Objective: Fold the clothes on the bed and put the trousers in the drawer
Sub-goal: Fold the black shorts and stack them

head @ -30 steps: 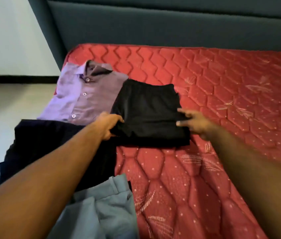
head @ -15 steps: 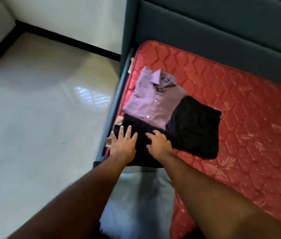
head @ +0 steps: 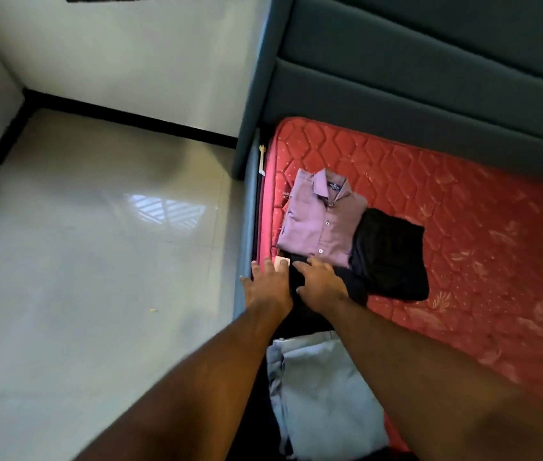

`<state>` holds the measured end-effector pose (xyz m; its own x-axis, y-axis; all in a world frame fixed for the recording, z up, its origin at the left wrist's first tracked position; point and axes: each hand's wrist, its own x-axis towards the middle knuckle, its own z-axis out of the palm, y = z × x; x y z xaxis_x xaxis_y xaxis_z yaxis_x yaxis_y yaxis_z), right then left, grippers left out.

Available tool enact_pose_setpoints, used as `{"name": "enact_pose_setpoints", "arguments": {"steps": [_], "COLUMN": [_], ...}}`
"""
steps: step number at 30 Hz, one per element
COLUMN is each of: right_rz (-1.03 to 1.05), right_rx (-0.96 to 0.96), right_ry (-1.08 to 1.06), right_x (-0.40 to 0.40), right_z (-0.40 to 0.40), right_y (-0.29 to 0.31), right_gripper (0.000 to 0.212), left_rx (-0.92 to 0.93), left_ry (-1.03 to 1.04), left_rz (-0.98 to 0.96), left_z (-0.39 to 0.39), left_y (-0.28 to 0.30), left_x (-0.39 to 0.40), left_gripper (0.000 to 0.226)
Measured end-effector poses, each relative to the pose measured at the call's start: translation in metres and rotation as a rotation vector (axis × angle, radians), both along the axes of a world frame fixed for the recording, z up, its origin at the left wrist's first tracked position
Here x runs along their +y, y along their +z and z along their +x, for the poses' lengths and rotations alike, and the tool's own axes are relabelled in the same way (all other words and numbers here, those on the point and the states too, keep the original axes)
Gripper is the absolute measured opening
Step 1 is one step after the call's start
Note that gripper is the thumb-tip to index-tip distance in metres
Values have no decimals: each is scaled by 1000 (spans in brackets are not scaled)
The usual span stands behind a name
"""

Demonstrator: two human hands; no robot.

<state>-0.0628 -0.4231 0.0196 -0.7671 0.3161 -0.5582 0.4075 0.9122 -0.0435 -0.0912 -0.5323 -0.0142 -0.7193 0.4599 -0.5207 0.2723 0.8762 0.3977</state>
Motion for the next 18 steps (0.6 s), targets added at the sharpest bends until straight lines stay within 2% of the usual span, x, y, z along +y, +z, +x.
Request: {"name": "enact_pose_setpoints", "arguments": {"steps": [5, 9, 15, 18], "right_rz": [-44, 1, 5, -43], "right_rx": [37, 27, -70, -60], "right_ry": [-104, -120, -129, -168], "right_x": [-28, -31, -32, -33], "right_z": [18, 26, 37, 32], "right_y": [31, 56, 59, 53], "right_gripper": [50, 52, 61, 62], "left_rx": [2, -16, -29, -31], "left_ry": [-193, -215, -203, -189], "left_rz": [-97, -60, -55, -71], "left_z": [-8, 1, 13, 6], "left_y": [50, 73, 67, 51], "left_x": [-14, -15, -32, -32], "left_gripper": [65, 59, 46, 49]}}
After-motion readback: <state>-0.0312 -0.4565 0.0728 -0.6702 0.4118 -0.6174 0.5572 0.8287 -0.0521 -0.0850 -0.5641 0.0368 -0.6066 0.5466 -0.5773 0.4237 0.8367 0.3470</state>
